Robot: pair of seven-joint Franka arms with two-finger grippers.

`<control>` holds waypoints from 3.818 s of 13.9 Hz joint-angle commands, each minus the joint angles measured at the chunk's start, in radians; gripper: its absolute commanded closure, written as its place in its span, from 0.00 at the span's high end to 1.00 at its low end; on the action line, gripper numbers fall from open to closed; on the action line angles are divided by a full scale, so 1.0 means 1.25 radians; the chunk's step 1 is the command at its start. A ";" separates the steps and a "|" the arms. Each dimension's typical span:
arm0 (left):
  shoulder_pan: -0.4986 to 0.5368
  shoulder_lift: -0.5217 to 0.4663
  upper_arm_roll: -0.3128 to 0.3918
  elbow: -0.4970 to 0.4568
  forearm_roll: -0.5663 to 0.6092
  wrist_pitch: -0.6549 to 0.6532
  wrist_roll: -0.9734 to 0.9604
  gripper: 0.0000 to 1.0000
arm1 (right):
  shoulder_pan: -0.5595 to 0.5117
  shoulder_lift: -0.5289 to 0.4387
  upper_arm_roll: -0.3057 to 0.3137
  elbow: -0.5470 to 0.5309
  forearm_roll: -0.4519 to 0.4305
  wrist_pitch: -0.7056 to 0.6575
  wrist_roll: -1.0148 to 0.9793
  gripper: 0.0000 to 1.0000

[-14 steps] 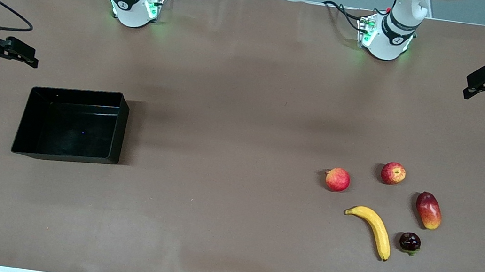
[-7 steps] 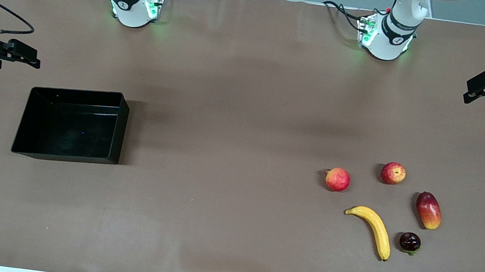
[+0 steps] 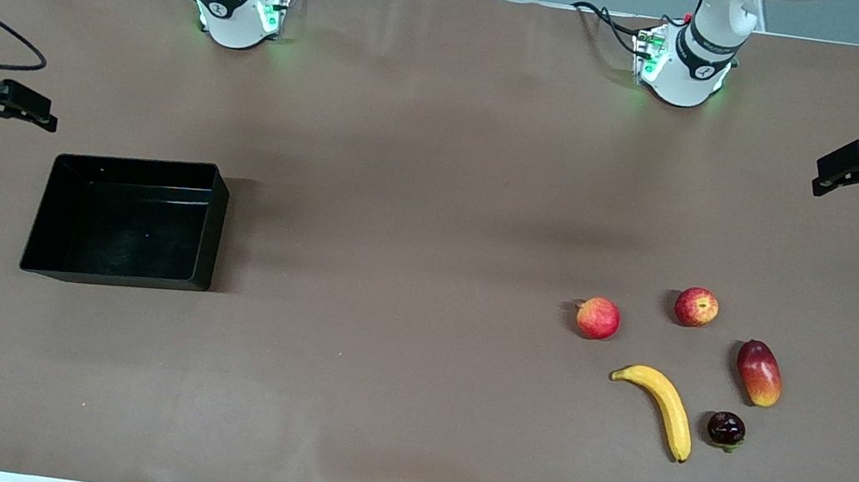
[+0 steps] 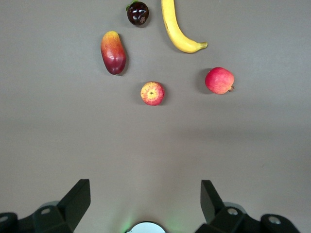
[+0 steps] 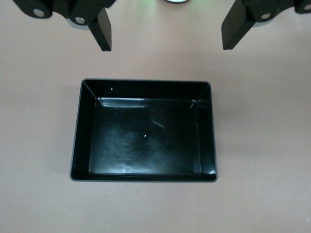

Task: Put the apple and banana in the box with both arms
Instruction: 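Move the right gripper toward the box while the left gripper approaches fruit, then grasp the box rim with the right gripper while the left gripper grasps apple, then drag the box toward the table middle while the left gripper lifts apple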

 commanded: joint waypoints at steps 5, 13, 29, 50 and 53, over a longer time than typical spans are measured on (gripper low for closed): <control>0.040 0.016 -0.002 -0.135 0.018 0.166 -0.005 1.00 | -0.093 0.101 0.007 -0.014 0.000 0.135 -0.019 1.00; 0.094 0.179 -0.002 -0.175 0.072 0.371 0.007 1.00 | -0.149 0.159 0.006 -0.152 -0.002 0.352 -0.083 1.00; 0.110 0.358 -0.040 -0.309 -0.059 0.613 -0.010 1.00 | -0.254 0.357 0.007 -0.237 -0.002 0.605 -0.317 0.14; 0.111 0.241 -0.098 -0.236 -0.062 0.479 -0.055 0.00 | 0.187 0.206 0.016 -0.172 0.014 0.374 0.167 0.00; 0.097 0.225 -0.153 -0.177 -0.052 0.382 -0.241 0.00 | 0.297 0.203 0.015 -0.166 0.080 0.382 0.224 0.00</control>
